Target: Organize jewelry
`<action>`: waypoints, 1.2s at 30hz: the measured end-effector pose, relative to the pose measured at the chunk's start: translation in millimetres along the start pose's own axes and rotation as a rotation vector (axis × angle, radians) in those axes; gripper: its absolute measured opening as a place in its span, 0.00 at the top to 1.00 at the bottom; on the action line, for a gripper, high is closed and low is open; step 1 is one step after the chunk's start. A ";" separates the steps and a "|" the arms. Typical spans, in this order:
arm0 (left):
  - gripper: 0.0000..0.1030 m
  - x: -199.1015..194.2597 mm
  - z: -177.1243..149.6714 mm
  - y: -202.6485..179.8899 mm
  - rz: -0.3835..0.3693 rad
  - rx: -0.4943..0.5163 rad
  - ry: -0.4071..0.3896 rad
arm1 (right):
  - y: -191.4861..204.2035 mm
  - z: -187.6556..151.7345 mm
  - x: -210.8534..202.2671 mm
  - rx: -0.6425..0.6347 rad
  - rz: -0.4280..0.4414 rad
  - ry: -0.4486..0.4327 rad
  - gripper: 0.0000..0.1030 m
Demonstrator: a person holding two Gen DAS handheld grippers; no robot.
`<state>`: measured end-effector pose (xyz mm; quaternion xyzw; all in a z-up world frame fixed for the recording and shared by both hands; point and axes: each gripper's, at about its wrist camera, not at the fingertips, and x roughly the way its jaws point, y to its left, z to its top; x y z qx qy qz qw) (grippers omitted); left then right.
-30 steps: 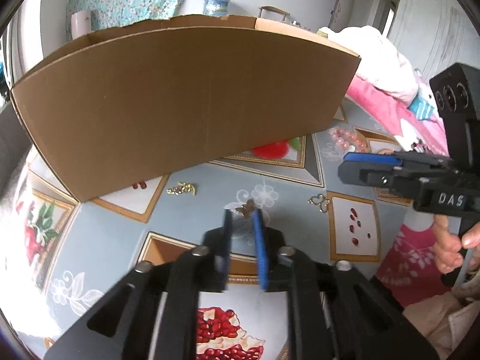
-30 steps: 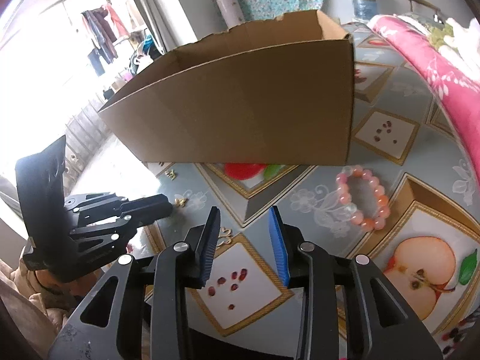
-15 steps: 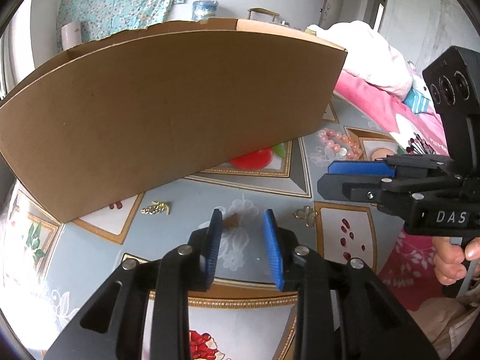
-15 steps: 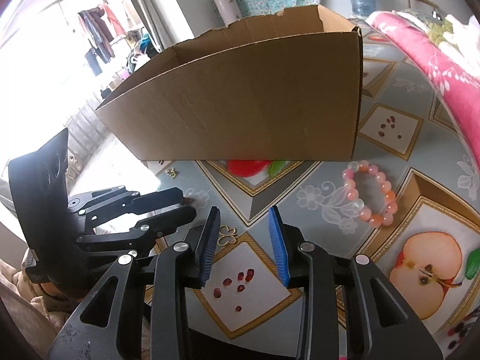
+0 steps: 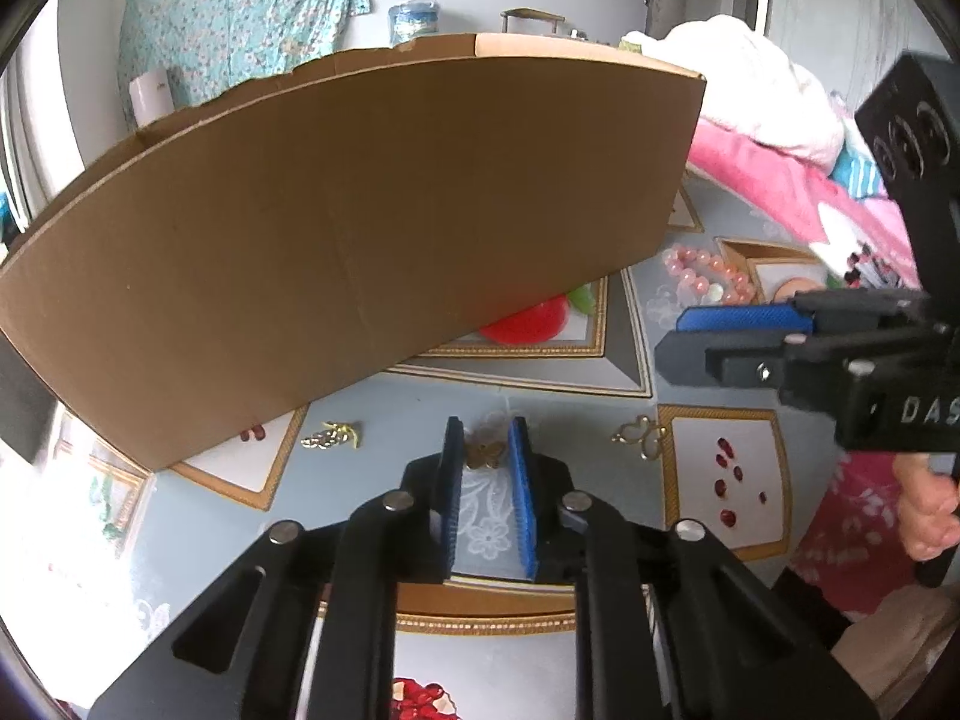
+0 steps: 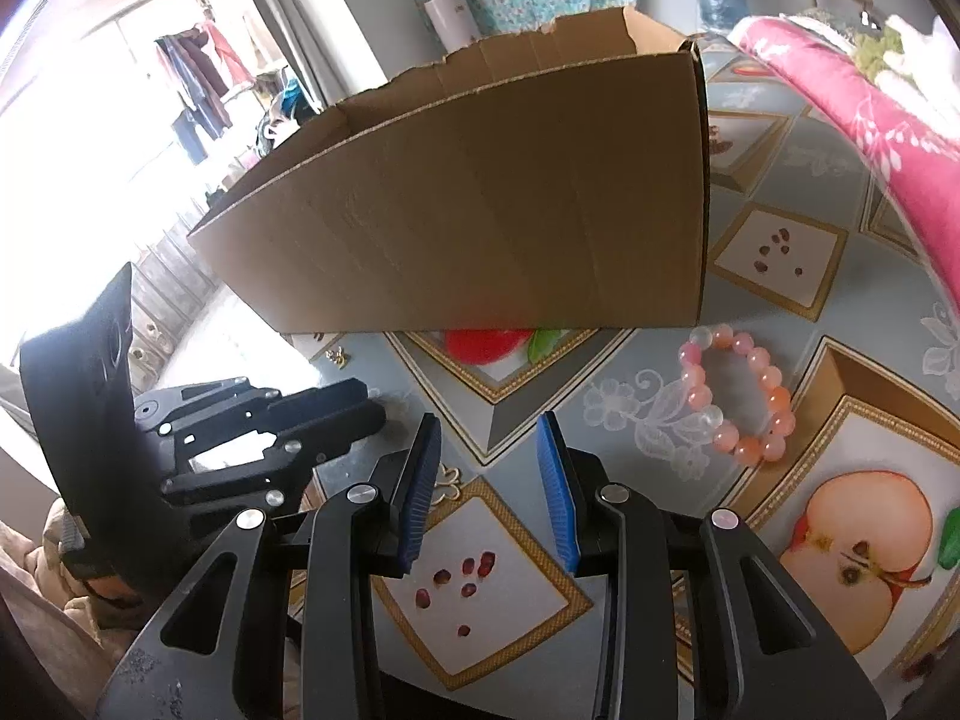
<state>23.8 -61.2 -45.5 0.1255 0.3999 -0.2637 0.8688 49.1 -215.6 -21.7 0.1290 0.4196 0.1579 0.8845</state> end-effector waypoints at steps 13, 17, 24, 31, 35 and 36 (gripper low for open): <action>0.92 -3.4 -4.0 0.7 -0.006 0.006 -0.022 | 1.6 -3.6 -11.1 -0.001 -0.020 -0.029 0.68; 0.92 -4.8 -4.6 9.3 -0.026 -0.024 -0.030 | 4.2 -2.2 -10.6 -0.004 -0.030 -0.022 0.68; 0.92 -21.5 -4.0 30.7 -0.018 -0.083 -0.071 | 23.0 -1.7 0.8 -0.077 -0.030 0.023 0.68; 0.92 -25.2 -10.4 45.9 -0.016 -0.125 -0.078 | 44.0 -8.1 19.0 -0.152 -0.088 0.087 0.68; 0.92 -27.1 -12.2 48.9 -0.029 -0.133 -0.090 | 52.9 -11.3 27.6 -0.196 -0.132 0.108 0.68; 0.92 -27.5 -12.6 49.3 -0.032 -0.134 -0.094 | 57.0 -11.7 29.8 -0.217 -0.149 0.110 0.68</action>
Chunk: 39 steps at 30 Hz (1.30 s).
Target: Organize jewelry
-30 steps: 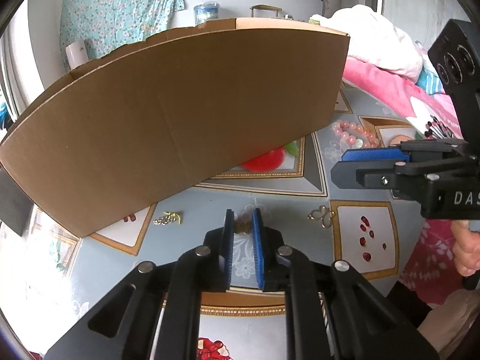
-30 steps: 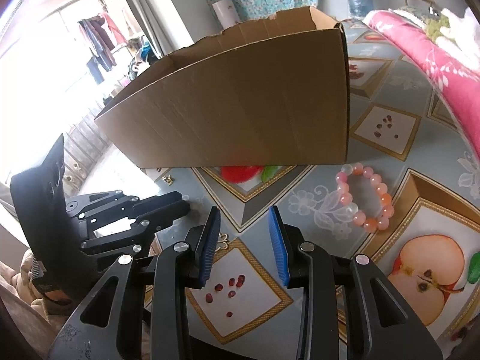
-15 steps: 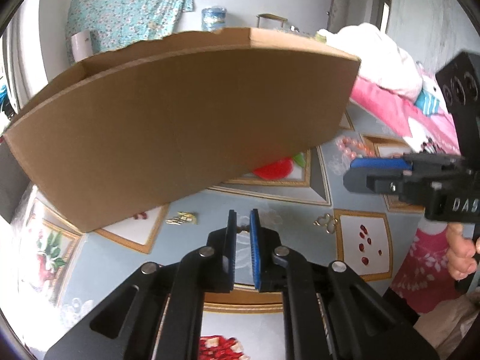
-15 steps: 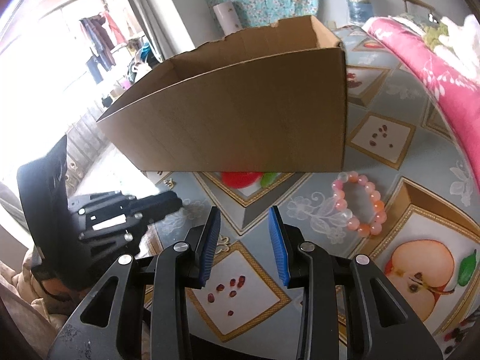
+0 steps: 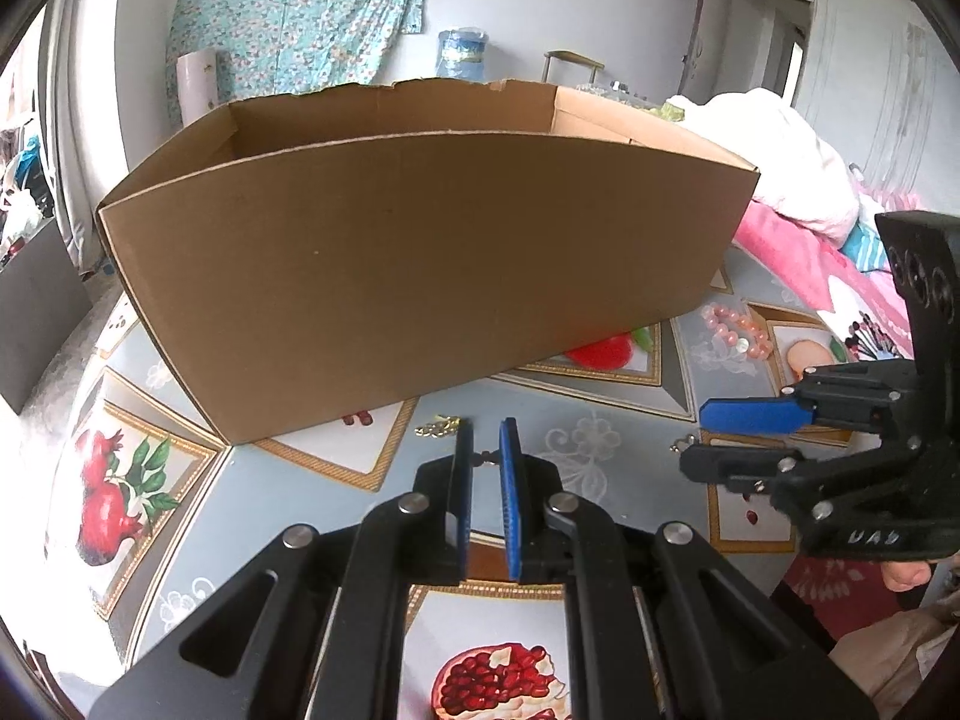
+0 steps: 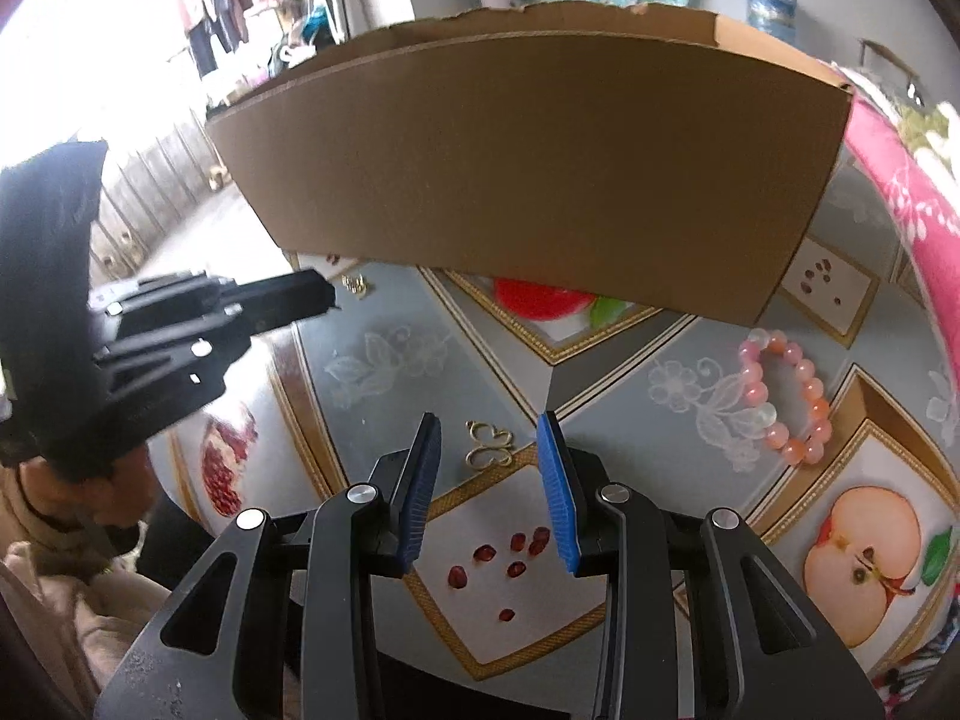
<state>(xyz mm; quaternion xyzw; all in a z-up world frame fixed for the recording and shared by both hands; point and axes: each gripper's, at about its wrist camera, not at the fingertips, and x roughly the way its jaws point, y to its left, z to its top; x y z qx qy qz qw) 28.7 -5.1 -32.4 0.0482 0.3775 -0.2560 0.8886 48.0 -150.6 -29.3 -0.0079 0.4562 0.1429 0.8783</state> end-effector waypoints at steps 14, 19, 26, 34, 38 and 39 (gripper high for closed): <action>0.92 -5.3 -2.5 11.6 -0.032 -0.038 -0.029 | 18.8 16.5 15.2 -0.150 -0.038 0.102 0.88; 0.92 -10.8 -3.2 13.6 -0.035 -0.045 -0.049 | 17.0 20.0 19.0 -0.129 -0.010 0.107 0.90; 0.92 -14.9 -2.5 16.8 -0.041 -0.049 -0.059 | -0.6 20.1 11.8 -0.058 0.021 0.102 1.00; 0.92 -21.0 -1.1 14.0 -0.030 -0.035 -0.069 | -15.5 15.1 1.5 -0.033 0.047 0.084 0.96; 0.92 -20.0 -0.1 11.2 -0.026 -0.022 -0.055 | -12.1 17.7 -7.7 -0.235 0.109 0.097 0.69; 0.92 -20.3 -0.1 10.3 -0.023 -0.017 -0.054 | -11.0 20.1 -5.7 -0.303 0.105 0.109 0.68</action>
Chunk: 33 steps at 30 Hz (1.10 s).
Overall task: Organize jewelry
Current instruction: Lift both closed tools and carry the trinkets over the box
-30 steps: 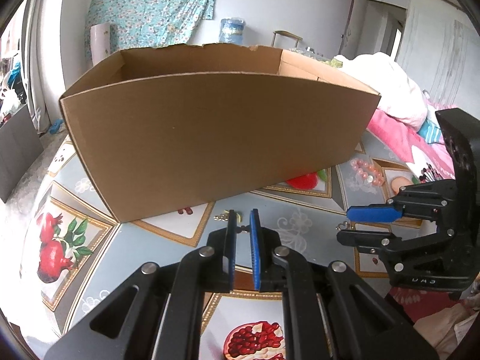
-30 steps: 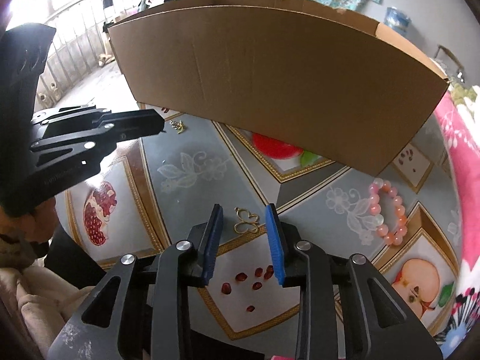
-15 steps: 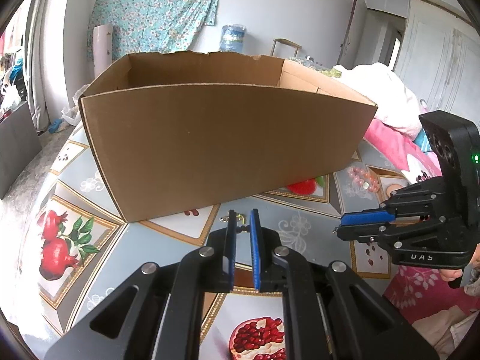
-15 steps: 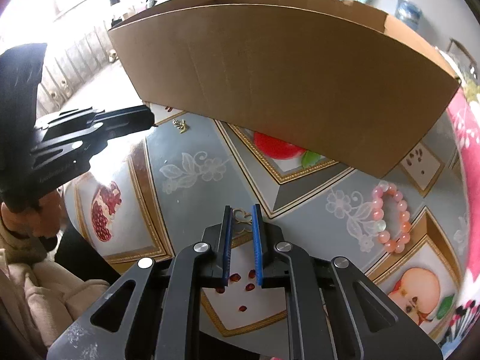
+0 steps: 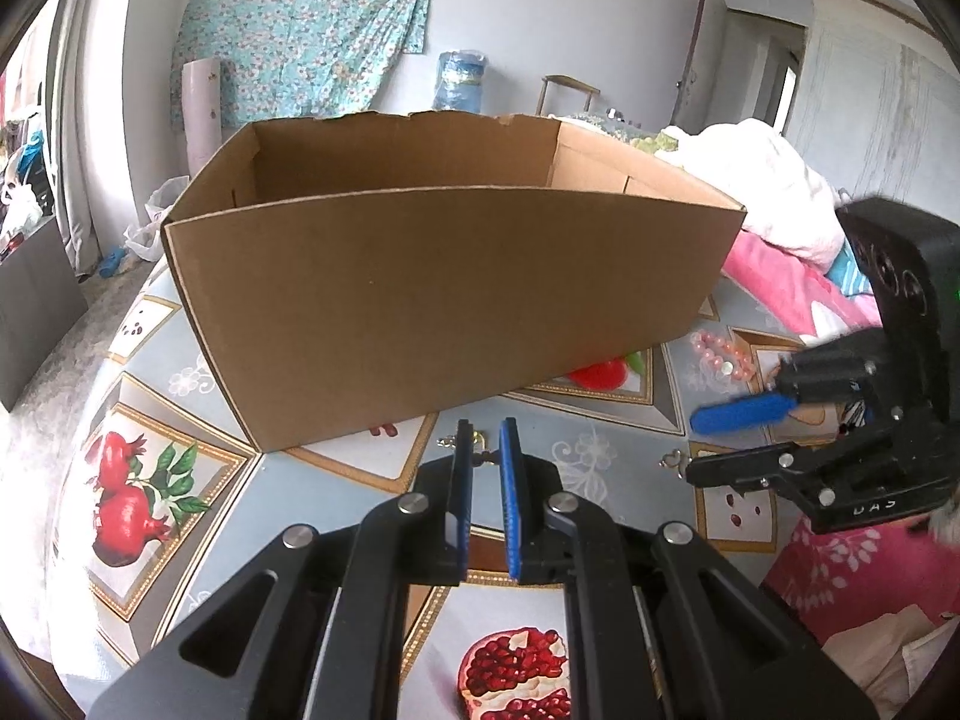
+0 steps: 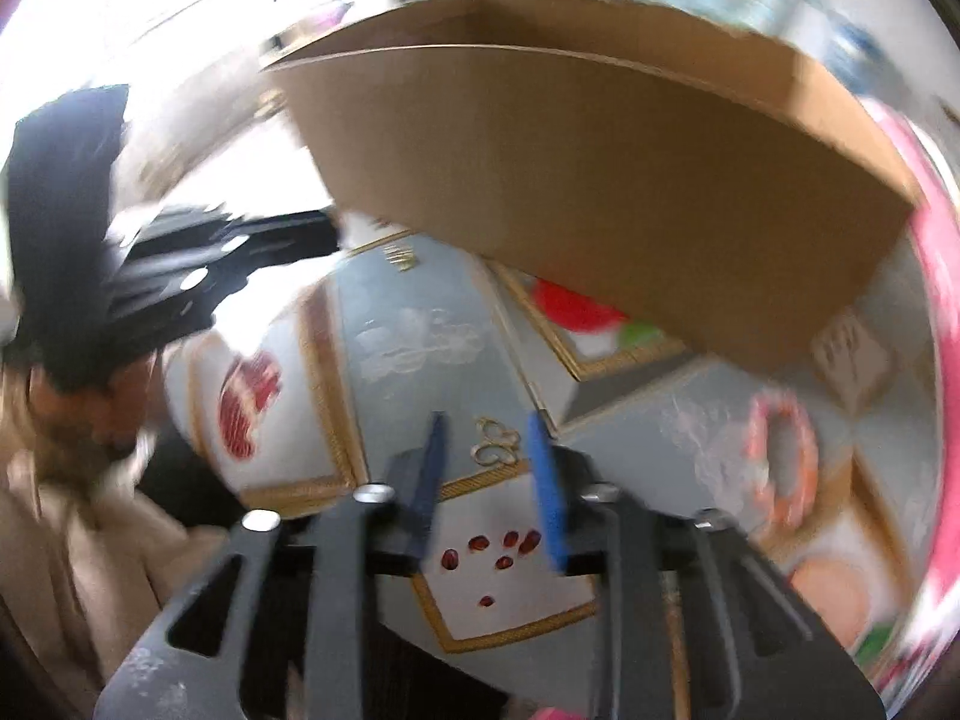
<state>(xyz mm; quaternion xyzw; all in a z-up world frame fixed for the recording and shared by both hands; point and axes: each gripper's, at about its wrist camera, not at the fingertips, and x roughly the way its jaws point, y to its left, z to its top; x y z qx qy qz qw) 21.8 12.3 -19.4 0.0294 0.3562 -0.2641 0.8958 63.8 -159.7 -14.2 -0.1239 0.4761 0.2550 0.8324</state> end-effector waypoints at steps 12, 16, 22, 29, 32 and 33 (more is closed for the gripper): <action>0.92 1.7 3.0 2.8 0.039 -0.010 0.000 | -7.7 9.7 23.0 -0.246 0.072 0.156 0.77; 0.92 2.6 1.7 3.3 0.033 -0.006 0.006 | -7.5 14.8 28.0 -0.260 0.081 0.184 0.80; 0.92 1.8 2.0 3.5 0.030 -0.009 0.000 | -6.4 21.7 33.9 -0.270 0.072 0.213 0.85; 0.92 -3.9 -0.8 6.9 0.023 -0.022 -0.017 | 7.1 18.6 28.7 -0.195 0.033 0.173 0.87; 0.92 -6.1 0.2 7.3 0.016 -0.018 -0.023 | 9.5 14.9 23.2 -0.177 0.014 0.165 0.87; 0.92 -7.2 0.6 7.8 0.015 -0.016 -0.026 | 9.6 15.1 21.0 -0.168 0.010 0.157 0.87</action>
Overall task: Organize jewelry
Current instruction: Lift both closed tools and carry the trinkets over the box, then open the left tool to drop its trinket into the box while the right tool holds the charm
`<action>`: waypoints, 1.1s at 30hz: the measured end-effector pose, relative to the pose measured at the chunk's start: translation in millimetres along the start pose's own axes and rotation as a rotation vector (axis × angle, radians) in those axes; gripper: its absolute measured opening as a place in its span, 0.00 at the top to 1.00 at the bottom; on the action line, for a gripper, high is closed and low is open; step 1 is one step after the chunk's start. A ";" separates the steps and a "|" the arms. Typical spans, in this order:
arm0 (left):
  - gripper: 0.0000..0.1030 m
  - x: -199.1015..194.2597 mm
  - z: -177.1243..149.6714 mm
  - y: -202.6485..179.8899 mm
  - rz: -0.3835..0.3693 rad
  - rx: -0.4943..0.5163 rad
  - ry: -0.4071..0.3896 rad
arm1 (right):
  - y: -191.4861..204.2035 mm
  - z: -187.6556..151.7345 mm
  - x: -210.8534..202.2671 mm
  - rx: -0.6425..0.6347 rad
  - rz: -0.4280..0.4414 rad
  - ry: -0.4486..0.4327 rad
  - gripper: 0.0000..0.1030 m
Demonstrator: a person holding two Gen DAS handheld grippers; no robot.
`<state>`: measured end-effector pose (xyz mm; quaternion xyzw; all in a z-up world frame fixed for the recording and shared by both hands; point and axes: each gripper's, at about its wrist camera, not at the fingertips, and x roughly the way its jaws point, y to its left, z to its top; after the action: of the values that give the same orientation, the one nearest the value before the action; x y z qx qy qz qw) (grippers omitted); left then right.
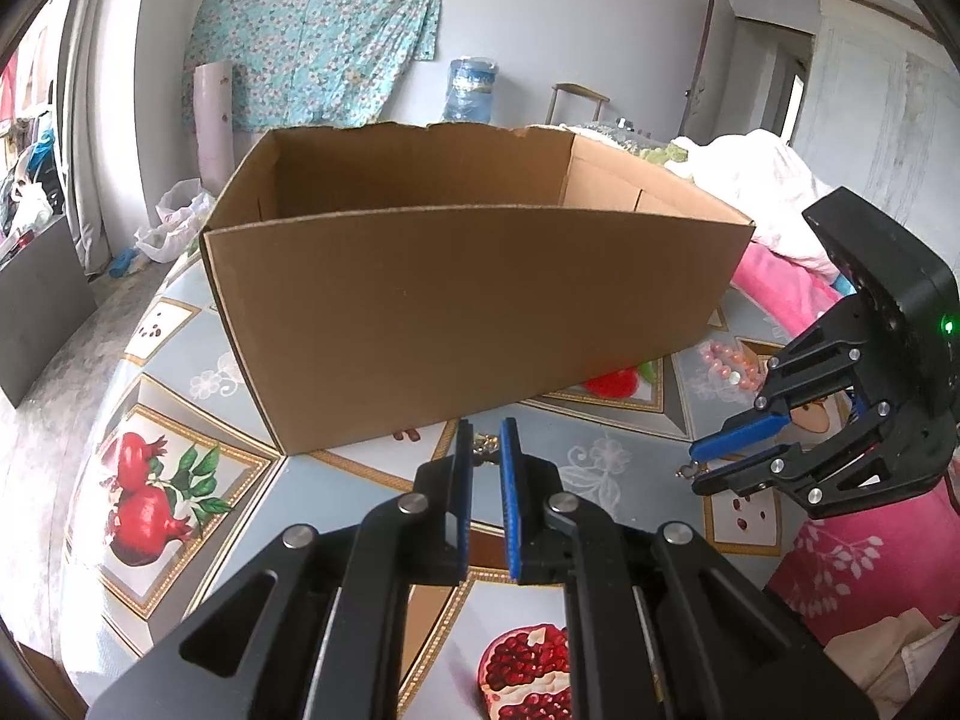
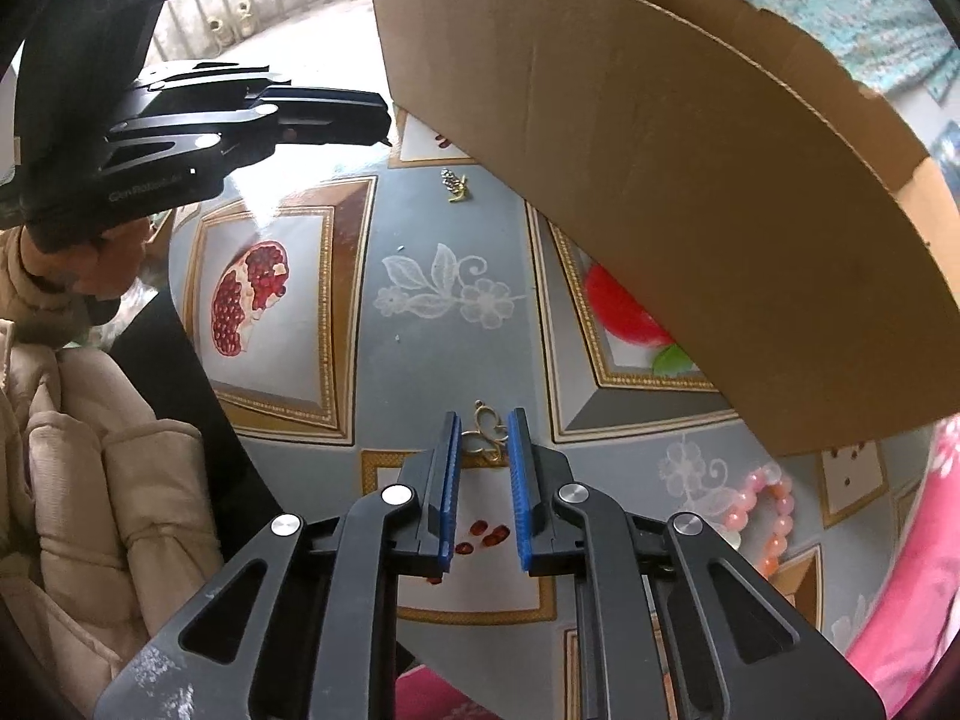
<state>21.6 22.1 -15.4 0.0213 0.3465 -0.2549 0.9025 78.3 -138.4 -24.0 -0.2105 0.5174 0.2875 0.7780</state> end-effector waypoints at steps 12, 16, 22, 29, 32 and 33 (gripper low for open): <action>0.92 -60.9 31.0 -5.1 -0.030 0.038 -0.166 | 13.3 23.4 -103.1 0.013 -0.042 -0.300 0.87; 0.92 -80.7 51.7 -10.0 -0.025 0.068 -0.220 | -0.5 30.5 -126.5 0.025 -0.045 -0.397 0.87; 0.92 -61.2 93.2 -2.7 -0.030 0.064 -0.166 | -53.3 54.3 -127.5 0.067 -0.013 -0.444 0.87; 0.92 42.1 139.2 11.5 -0.164 -0.061 0.143 | -114.4 89.5 -74.0 0.157 0.092 -0.296 0.87; 0.92 79.0 145.6 12.6 -0.181 -0.101 0.261 | -133.2 103.1 -54.8 0.171 0.060 -0.229 0.87; 0.92 91.4 146.8 11.8 -0.176 -0.112 0.303 | -138.1 107.4 -48.9 0.169 0.041 -0.207 0.87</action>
<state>175.0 -40.0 36.3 -0.0212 0.4925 -0.3071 0.8140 229.0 -185.5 65.8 -0.1027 0.4609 0.2790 0.8361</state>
